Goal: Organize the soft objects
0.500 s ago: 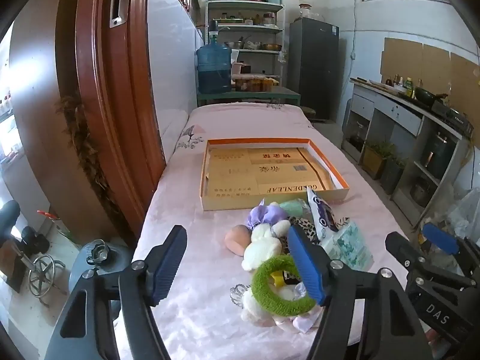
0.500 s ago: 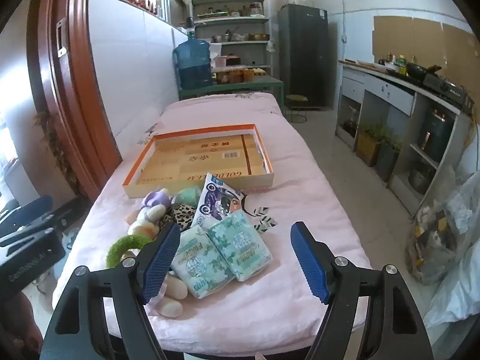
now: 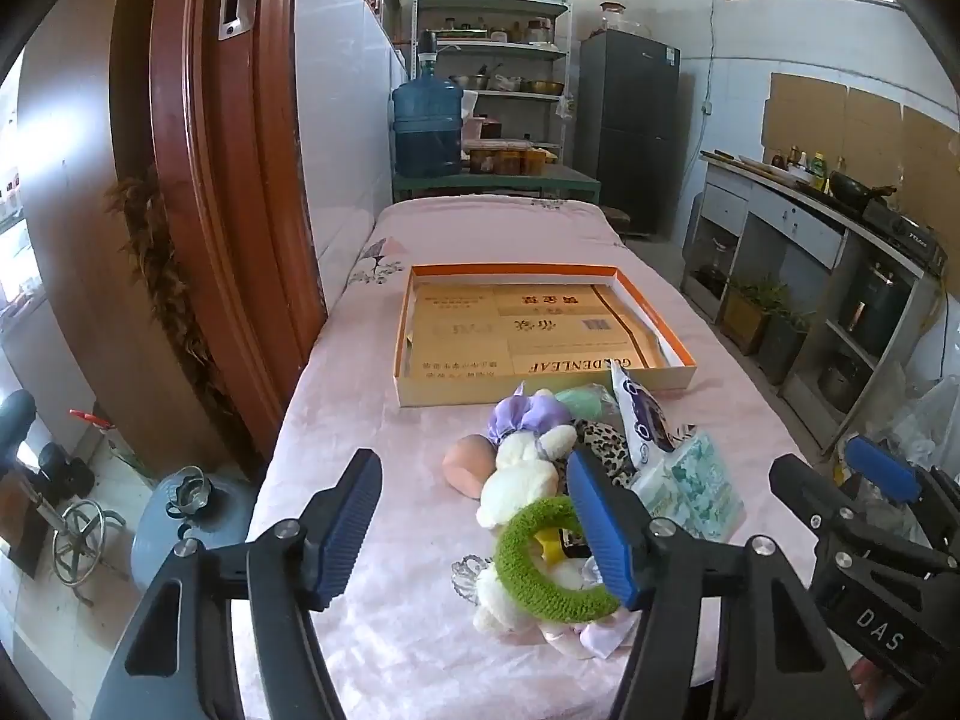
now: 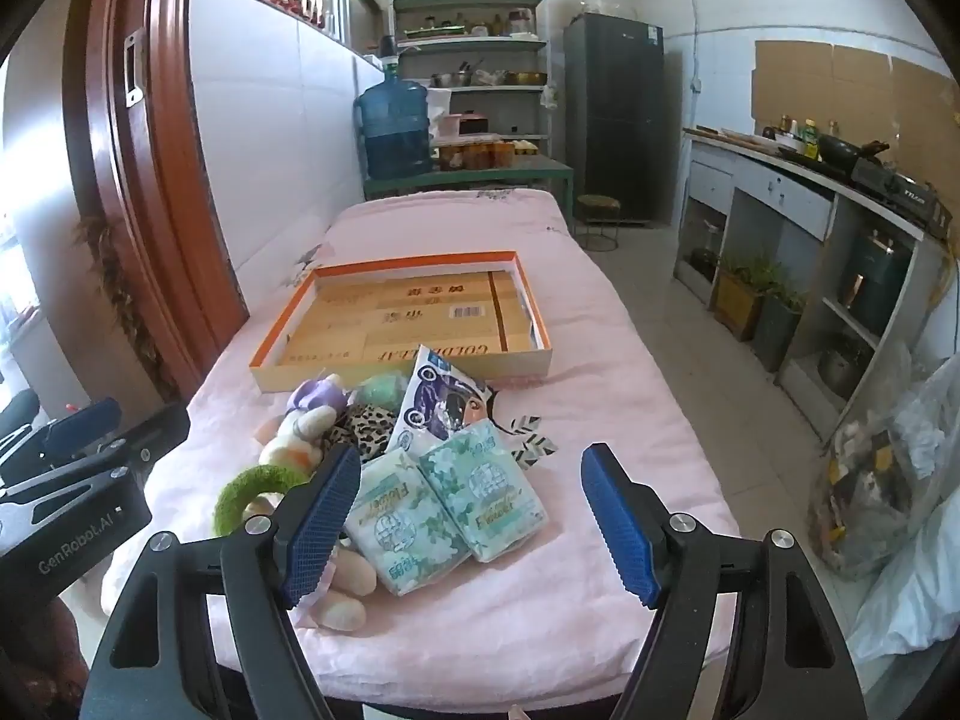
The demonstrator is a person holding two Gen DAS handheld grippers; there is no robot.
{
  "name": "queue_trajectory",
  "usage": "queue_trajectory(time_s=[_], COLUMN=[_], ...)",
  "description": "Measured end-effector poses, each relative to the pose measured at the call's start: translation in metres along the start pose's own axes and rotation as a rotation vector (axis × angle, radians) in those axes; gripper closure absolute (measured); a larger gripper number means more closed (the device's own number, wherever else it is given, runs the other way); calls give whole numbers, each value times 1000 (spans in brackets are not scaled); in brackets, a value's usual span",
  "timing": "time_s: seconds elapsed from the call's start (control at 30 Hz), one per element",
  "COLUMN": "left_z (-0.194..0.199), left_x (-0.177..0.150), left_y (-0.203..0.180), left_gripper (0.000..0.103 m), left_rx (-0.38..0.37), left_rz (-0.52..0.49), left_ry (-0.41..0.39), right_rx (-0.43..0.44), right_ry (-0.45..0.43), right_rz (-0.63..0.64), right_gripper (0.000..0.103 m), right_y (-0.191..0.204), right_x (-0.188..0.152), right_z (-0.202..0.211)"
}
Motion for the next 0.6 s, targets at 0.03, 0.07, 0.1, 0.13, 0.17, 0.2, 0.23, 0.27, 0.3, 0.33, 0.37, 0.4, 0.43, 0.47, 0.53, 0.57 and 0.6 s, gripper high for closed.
queue_trajectory(time_s=[0.03,0.07,0.1,0.13,0.17,0.2,0.23,0.27,0.3,0.33,0.37,0.4,0.43,0.47,0.53,0.57,0.6], left_z=[0,0,0,-1,-2,-2,-2,-3,-3,-3,-3,-3,-3,-2,-3,-3,-3], left_x=[-1,-1,-1,-1,-2,-3,-3,-4,-4,-4,-5,-4,-5,-5,-6,-6,-5], left_y=[-1,0,0,0,0,0,-1,-1,-1,-1,-1,0,0,0,-1,0,-1], left_gripper=[38,38,38,38,38,38,38,38,38,38,38,38,38,38,38,38,38], left_rx=[0,-1,-1,-1,-1,-2,-1,-2,-2,-2,-1,-3,-4,-6,-4,-4,-6], left_rz=[1,1,2,3,4,4,5,6,5,5,6,7,9,9,9,9,9], left_ry=[0,1,1,3,4,5,6,6,5,6,6,6,5,5,6,4,4], right_rx=[2,2,2,2,3,4,5,4,3,3,4,5,5,4,6,7,6], right_ry=[0,2,3,5,6,6,6,6,6,8,9,11,12,14,14,15,15], right_rz=[4,6,8,10,11,10,11,13,12,11,11,10,10,10,11,12,13], right_gripper=[26,26,26,26,26,26,26,26,26,26,26,26,26,26,26,26,26], right_y=[0,-1,-1,0,0,0,0,0,0,0,1,1,1,0,0,1,1], right_x=[-1,-2,-3,-3,-4,-4,-4,-4,-5,-5,-4,-5,-5,-6,-6,-7,-7], right_z=[1,1,1,0,-1,-1,-1,-2,-2,-2,-2,-2,-3,-4,-4,-5,-5])
Point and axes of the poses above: each gripper's, at about its wrist camera, not at the fingertips, and z roughly against the way its jaws point, y to its left, x to its top, the point moved 9 cm from there along -z, roughly the way its jaws point, and after that the axes turned 3 degrees about -z, right-handed, at the moved point
